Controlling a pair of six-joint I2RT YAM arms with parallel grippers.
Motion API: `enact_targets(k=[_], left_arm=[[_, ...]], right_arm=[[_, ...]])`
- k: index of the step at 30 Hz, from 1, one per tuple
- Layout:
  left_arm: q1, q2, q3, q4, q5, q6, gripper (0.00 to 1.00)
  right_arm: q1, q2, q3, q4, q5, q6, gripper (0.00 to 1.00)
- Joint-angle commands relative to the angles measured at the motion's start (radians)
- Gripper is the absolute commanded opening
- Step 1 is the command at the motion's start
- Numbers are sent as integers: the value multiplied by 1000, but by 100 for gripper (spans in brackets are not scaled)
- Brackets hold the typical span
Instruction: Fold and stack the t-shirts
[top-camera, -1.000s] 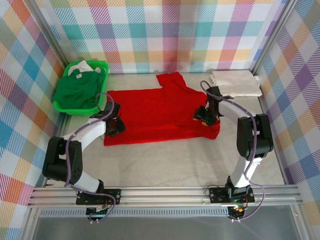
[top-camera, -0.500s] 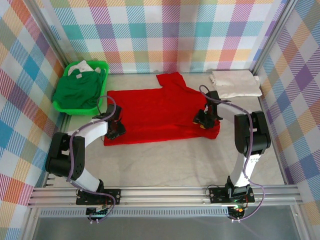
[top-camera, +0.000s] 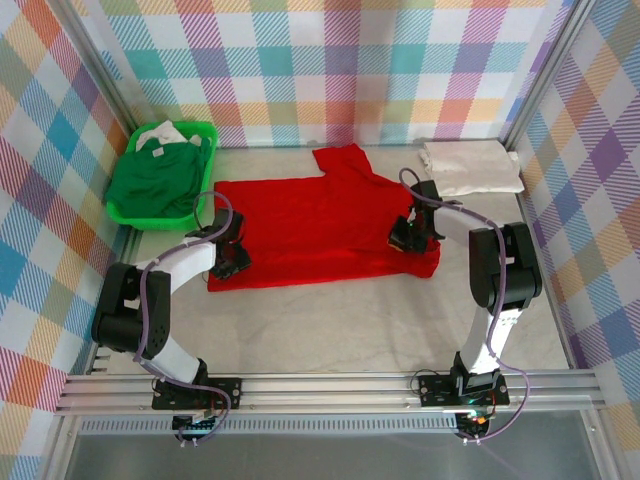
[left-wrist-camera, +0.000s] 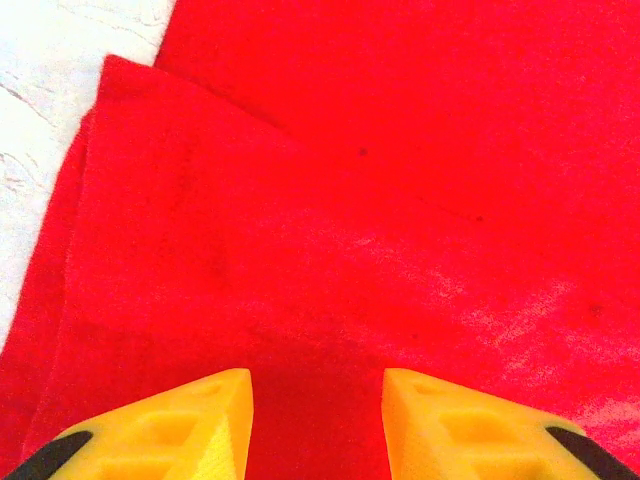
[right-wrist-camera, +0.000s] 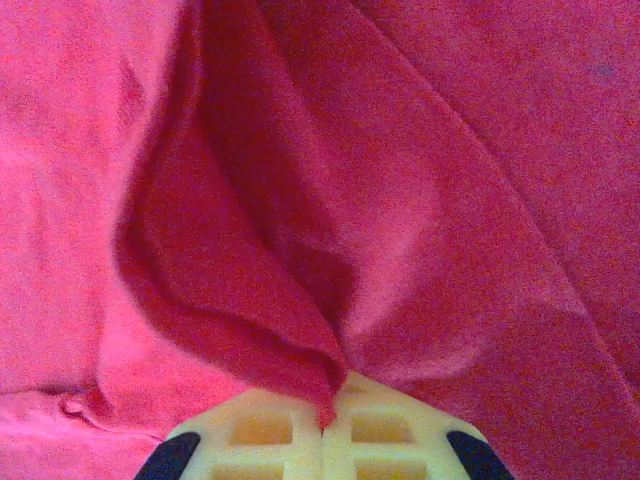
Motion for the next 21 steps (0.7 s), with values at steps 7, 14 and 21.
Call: enact_targets(k=[7, 14, 21], left_arm=[[-12, -20, 6, -13, -41, -9, 39], [-12, -4, 21, -11, -54, -1, 40], [-12, -12, 30, -8, -62, -5, 41]], right_arm=[[28, 58, 232, -34, -16, 7, 0], [60, 190, 421, -19, -65, 29, 27], [54, 118, 445, -32, -98, -20, 38]])
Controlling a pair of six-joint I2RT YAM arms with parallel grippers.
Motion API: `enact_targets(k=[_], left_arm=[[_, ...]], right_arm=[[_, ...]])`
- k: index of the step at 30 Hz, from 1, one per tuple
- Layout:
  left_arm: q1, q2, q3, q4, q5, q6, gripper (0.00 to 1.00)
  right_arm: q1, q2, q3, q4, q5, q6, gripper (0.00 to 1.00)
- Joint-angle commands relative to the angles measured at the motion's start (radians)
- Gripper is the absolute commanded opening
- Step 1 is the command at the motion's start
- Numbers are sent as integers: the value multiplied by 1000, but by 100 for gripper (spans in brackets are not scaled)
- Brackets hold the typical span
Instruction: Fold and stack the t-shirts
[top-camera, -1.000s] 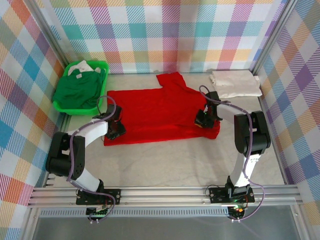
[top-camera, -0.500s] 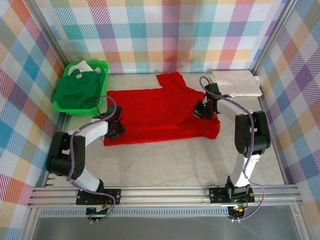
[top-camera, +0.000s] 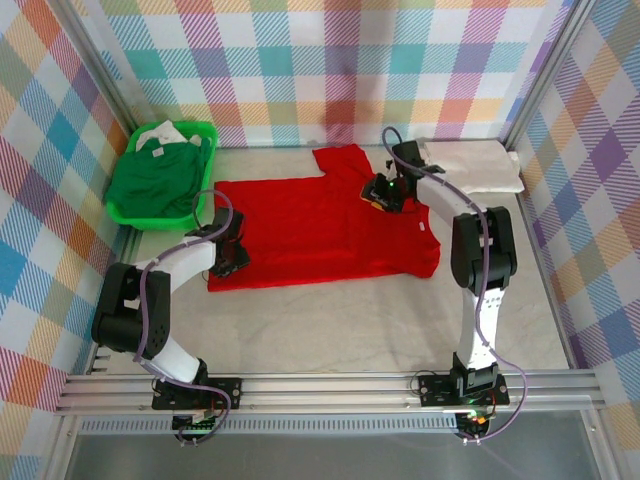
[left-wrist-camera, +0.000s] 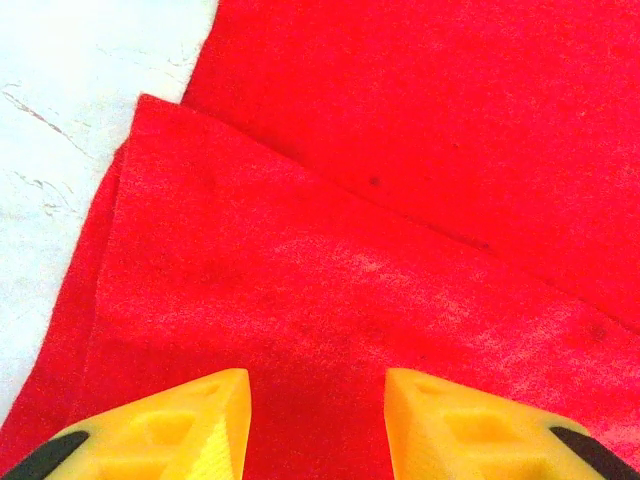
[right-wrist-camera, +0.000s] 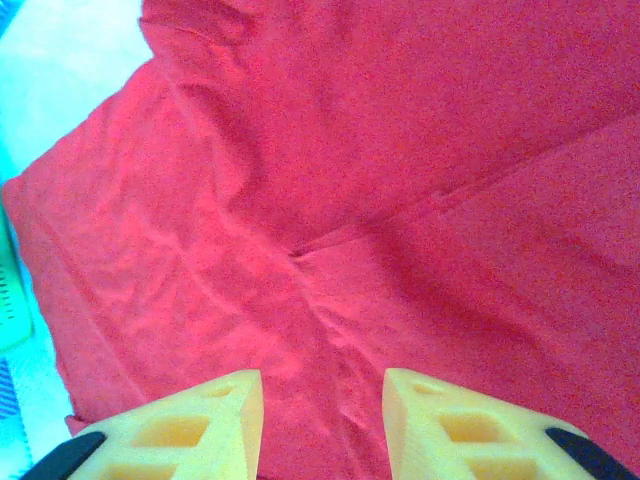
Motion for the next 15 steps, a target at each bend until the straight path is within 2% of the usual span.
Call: enact_targets(k=[1, 5, 9, 15], left_arm=[[-13, -18, 20, -11, -24, -8, 41], [-12, -46, 10, -22, -1, -16, 42], [-12, -78, -23, -19, 54, -30, 43], [5, -57, -74, -9, 99, -35, 43]], right_arm=[[-7, -121, -46, -10, -22, -32, 38], [-32, -288, -272, 11, 21, -37, 38], [-50, -404, -441, -61, 89, -58, 33], [-190, -467, -591, -110, 102, -119, 40]])
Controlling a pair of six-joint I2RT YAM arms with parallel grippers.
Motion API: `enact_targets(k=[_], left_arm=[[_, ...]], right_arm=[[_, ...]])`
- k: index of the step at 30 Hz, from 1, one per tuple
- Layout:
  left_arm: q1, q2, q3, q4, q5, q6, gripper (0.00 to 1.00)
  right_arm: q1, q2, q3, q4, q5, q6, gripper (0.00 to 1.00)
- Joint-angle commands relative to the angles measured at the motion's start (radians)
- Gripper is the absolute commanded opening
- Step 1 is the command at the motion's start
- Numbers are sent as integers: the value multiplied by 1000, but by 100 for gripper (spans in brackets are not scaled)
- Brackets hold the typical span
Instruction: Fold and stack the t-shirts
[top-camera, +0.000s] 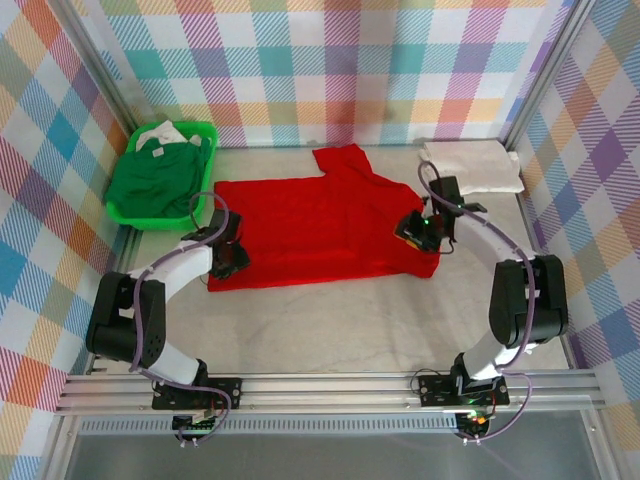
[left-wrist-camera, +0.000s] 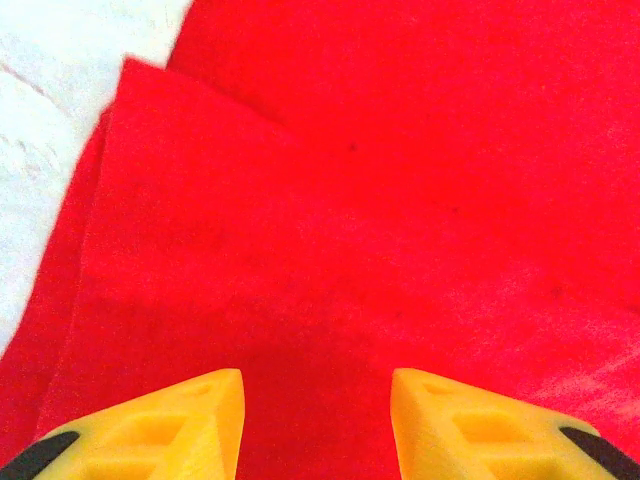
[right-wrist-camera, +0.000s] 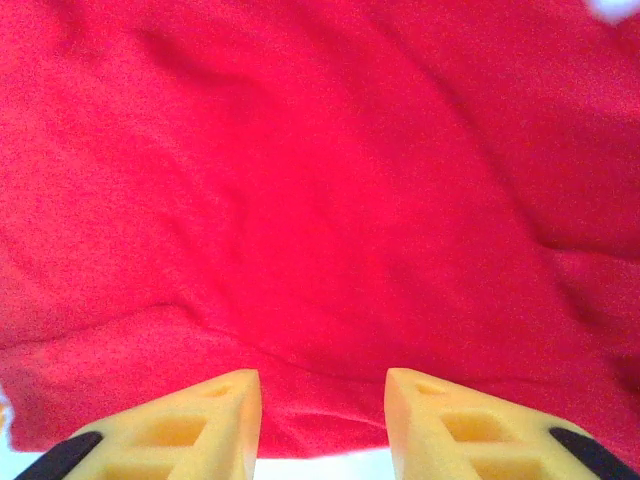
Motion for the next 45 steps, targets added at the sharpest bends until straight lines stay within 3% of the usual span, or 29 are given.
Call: enact_targets(k=[1, 6, 14, 21, 22, 35, 36, 38, 43, 45], left_arm=[[6, 1, -49, -3, 41, -15, 43], [22, 14, -94, 4, 57, -23, 43], [55, 56, -109, 36, 77, -32, 43], [112, 45, -106, 3, 62, -18, 43], [124, 41, -108, 0, 62, -13, 43], [180, 99, -71, -22, 17, 62, 43], [179, 99, -71, -21, 23, 65, 43], [178, 92, -71, -23, 30, 65, 43], [171, 17, -53, -62, 103, 71, 46], [160, -31, -35, -96, 120, 73, 48]], right_arm=[[-66, -1, -21, -77, 53, -105, 42], [-70, 95, 44, -146, 29, -181, 43], [-74, 161, 32, -93, 1, -206, 42], [-85, 170, 20, -49, -30, -203, 1], [-87, 158, 13, -46, -23, -197, 0], [-187, 87, -6, -115, 60, -184, 0], [-189, 88, -8, -114, 56, -188, 3], [-189, 83, -8, -115, 39, -188, 22], [-178, 31, 8, -140, 9, -173, 33], [-141, -18, 25, -162, 62, -170, 35]])
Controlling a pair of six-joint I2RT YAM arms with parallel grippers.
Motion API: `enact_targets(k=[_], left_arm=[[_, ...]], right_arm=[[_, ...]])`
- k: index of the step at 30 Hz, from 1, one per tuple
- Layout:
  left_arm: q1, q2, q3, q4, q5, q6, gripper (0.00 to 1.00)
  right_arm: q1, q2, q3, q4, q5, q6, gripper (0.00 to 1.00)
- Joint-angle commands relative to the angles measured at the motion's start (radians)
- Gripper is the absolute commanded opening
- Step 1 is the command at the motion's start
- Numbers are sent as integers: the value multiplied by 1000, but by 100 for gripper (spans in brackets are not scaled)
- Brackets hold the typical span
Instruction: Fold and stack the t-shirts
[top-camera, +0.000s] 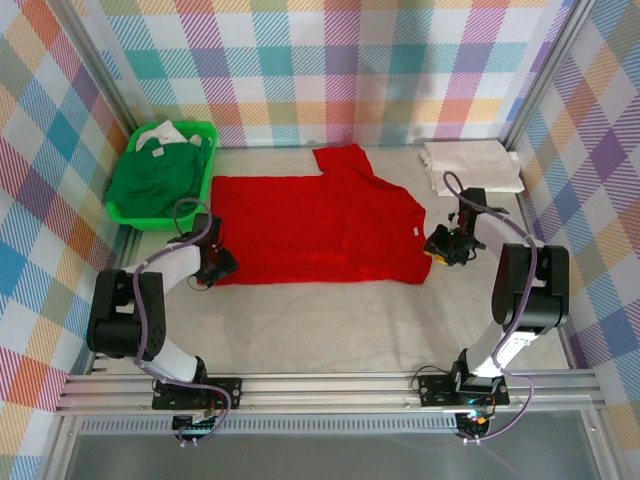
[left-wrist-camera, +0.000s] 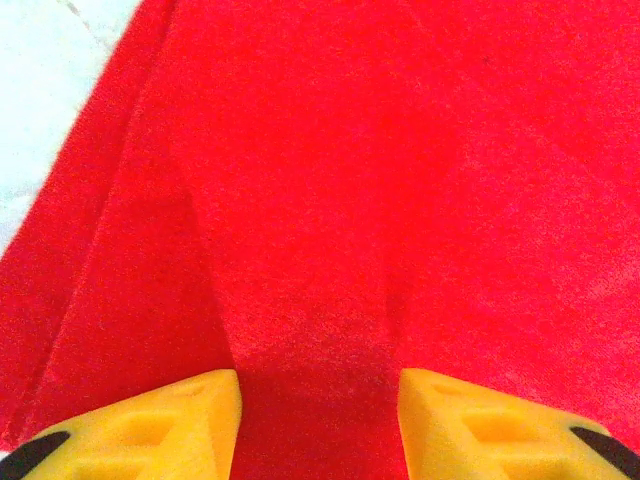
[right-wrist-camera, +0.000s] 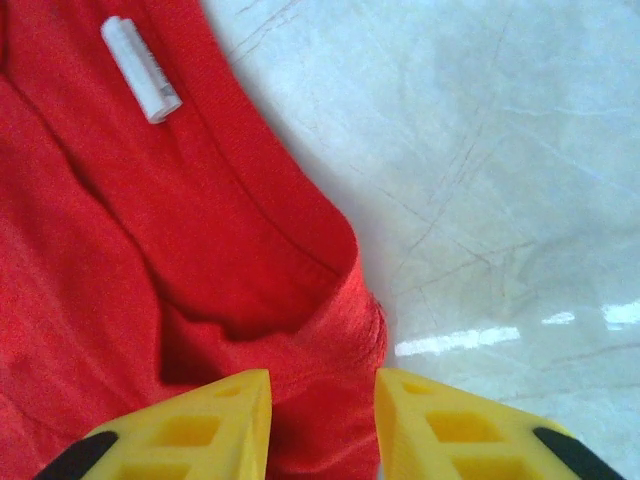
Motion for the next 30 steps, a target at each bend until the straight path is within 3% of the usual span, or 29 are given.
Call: enact_targets(k=[1, 5, 11, 21, 30], left_arm=[[-6, -81, 14, -125, 32, 18, 49], [-25, -121, 48, -110, 60, 14, 51], [-31, 3, 100, 2, 78, 9, 51], [-41, 176, 88, 110, 91, -35, 49], [-64, 14, -147, 79, 119, -112, 49]], right_arm=[[57, -114, 37, -51, 58, 9, 35], [185, -134, 54, -6, 51, 42, 32], [316, 48, 112, 89, 19, 90, 18], [313, 211, 100, 202, 22, 155, 13], [312, 23, -173, 205, 30, 235, 17]])
